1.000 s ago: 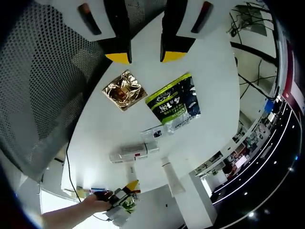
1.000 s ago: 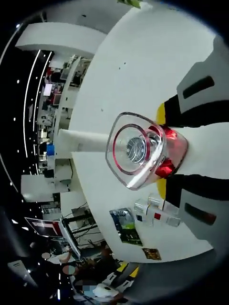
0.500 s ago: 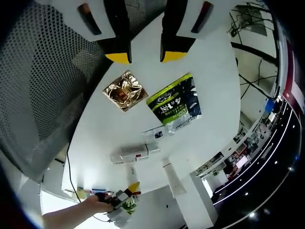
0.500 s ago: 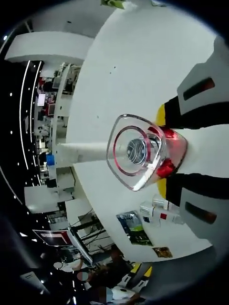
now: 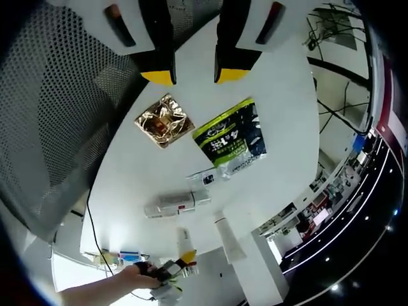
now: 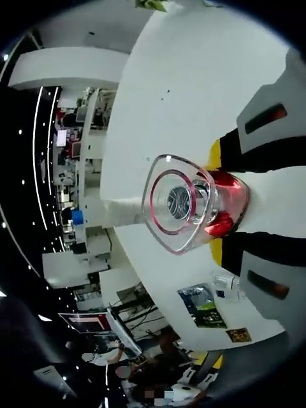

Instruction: Arrange the skincare products in the storage area until every visible bottle or jar stands upright without overlapping.

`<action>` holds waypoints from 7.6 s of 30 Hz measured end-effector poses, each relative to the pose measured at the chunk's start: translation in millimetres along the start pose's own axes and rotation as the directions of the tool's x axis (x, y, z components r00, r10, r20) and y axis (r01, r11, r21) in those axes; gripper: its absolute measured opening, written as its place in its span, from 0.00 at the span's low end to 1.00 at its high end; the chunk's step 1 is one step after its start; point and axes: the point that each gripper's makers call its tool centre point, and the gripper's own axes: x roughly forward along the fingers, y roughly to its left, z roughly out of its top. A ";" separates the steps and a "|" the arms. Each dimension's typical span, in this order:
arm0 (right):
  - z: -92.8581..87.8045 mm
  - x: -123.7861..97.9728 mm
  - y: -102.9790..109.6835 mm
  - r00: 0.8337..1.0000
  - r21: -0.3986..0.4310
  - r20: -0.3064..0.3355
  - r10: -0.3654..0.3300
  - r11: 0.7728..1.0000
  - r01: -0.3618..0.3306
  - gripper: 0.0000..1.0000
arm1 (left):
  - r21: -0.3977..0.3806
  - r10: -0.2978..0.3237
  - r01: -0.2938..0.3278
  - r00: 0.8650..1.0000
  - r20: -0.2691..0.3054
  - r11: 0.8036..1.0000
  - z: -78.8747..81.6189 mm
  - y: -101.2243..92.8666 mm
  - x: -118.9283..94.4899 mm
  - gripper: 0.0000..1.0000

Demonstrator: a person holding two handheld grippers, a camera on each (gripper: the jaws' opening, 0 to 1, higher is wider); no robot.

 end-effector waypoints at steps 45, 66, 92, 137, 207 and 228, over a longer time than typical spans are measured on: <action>11.4 57.7 -47.3 0.985 0.034 -0.056 -0.164 0.986 0.166 0.32 | 0.008 -0.003 0.003 1.000 0.011 1.000 1.6 -0.3 0.1 0.24; 6.8 71.5 -48.1 0.982 0.042 -0.051 -0.182 0.982 0.185 0.33 | 0.025 -0.042 0.043 0.999 -0.009 0.999 -0.7 -8.6 2.4 0.24; 14.2 72.4 -39.8 0.989 0.031 0.018 -0.144 0.989 0.143 0.35 | 0.019 -0.036 0.036 0.999 -0.004 0.999 0.3 -7.8 1.7 0.24; 0.2 70.8 -28.3 0.991 -0.090 -0.099 0.086 0.991 -0.094 0.30 | 0.009 -0.012 0.011 1.000 0.023 1.000 5.0 -2.1 0.4 0.24; -147.1 -56.5 105.3 0.990 -0.048 -0.144 0.003 0.999 -0.010 0.49 | 0.087 -0.009 0.006 1.000 0.028 0.996 6.3 -6.3 -2.0 0.24; -158.6 -14.1 100.2 0.887 -0.293 -0.458 -0.064 0.953 -0.082 0.34 | 0.089 -0.069 0.066 0.997 0.039 0.994 7.3 -16.9 -1.4 0.23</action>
